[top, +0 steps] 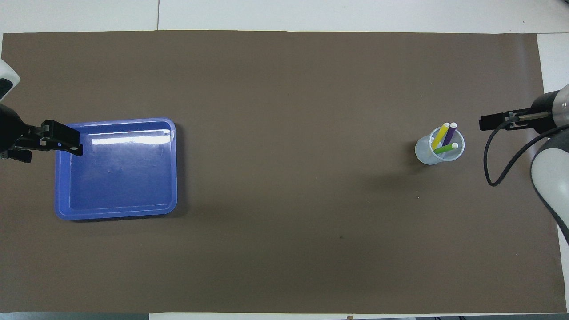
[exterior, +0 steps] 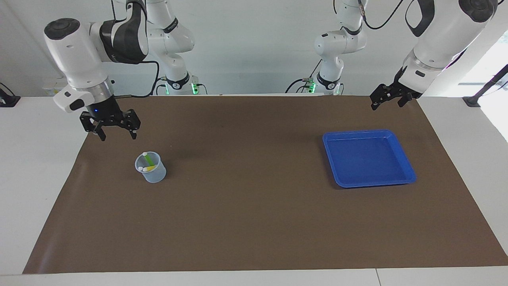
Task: Transfer and insert pens with both arms
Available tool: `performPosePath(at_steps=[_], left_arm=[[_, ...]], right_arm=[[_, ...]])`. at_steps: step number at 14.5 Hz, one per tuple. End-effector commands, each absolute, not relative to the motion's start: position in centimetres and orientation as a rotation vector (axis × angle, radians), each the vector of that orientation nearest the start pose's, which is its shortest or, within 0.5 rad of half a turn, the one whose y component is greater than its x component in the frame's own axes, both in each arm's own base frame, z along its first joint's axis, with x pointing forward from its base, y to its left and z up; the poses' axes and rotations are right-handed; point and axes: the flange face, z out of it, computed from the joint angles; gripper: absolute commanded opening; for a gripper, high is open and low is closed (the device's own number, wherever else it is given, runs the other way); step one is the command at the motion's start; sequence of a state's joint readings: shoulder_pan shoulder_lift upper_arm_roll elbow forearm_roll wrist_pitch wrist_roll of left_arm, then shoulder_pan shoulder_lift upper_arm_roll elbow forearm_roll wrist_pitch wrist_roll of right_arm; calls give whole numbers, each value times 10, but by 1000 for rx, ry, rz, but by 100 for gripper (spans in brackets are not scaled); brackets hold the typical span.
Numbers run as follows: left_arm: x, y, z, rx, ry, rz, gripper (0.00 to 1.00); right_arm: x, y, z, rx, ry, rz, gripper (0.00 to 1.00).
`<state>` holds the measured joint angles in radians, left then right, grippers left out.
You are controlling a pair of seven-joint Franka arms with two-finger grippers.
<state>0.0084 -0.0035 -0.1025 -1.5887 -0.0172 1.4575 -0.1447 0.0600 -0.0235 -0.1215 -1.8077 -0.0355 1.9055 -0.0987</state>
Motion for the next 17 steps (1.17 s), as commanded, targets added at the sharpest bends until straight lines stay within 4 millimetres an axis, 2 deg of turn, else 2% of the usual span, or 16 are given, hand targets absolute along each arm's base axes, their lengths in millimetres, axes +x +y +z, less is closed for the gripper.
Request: performPosePath(at_steps=[1, 3, 5, 8, 12, 14, 15, 17], left_arm=[[536, -45, 619, -3124, -115, 179, 100], [537, -45, 631, -3125, -115, 155, 100], [535, -49, 630, -3126, -96, 167, 100], [536, -52, 629, -3129, -76, 161, 100], [536, -65, 628, -3130, -19, 156, 100], [536, -63, 628, -3131, 3, 154, 100], [536, -62, 629, -3131, 1, 154, 100], [533, -62, 633, -3133, -2, 142, 100]], right_arm=[[577, -38, 580, -3204, -36, -129, 100], [571, -35, 590, -3201, -37, -100, 100], [560, -35, 595, -3197, -34, -66, 100], [552, -43, 596, -3195, -11, -33, 100], [548, -45, 588, -3192, -8, -26, 100], [549, -45, 588, -3187, -7, -24, 100], [549, -43, 589, -3186, -11, -29, 100], [551, -18, 592, -3185, -37, -32, 100]])
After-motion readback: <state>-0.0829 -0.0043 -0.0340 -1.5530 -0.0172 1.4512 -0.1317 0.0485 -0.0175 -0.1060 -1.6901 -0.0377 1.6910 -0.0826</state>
